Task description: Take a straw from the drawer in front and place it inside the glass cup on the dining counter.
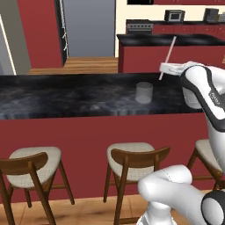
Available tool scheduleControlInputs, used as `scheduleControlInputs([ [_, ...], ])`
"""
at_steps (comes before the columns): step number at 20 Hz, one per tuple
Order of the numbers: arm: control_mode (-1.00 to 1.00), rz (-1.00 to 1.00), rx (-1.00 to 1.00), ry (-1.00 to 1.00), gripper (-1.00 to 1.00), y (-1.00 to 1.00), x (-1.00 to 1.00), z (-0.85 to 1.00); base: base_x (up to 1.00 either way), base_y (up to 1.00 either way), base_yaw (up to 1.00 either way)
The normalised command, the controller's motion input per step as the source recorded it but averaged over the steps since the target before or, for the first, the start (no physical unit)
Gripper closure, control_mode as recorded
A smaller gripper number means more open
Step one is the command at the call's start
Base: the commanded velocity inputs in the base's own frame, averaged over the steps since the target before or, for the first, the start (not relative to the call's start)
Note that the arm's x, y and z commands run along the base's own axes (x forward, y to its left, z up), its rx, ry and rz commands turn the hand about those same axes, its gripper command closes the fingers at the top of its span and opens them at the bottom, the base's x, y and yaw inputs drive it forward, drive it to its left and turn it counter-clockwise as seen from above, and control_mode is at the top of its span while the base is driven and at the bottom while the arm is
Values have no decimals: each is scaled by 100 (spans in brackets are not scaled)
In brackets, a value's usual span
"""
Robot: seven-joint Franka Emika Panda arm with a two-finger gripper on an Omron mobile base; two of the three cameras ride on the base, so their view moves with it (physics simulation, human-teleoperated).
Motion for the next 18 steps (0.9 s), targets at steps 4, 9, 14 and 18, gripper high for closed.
scheduleControlInputs([
  [4, -100, 15, -10, 0, 100, 0, 24, -2, 0, 0, 0],
  [9, -100, 12, -5, 0, 100, 0, 17, -12, 0, 0, 0],
  [14, -100, 6, -1, 3, 100, 0, 16, -11, 0, 0, 0],
  [18, -100, 3, -2, 5, 100, 12, 14, -14, 0, 0, 0],
])
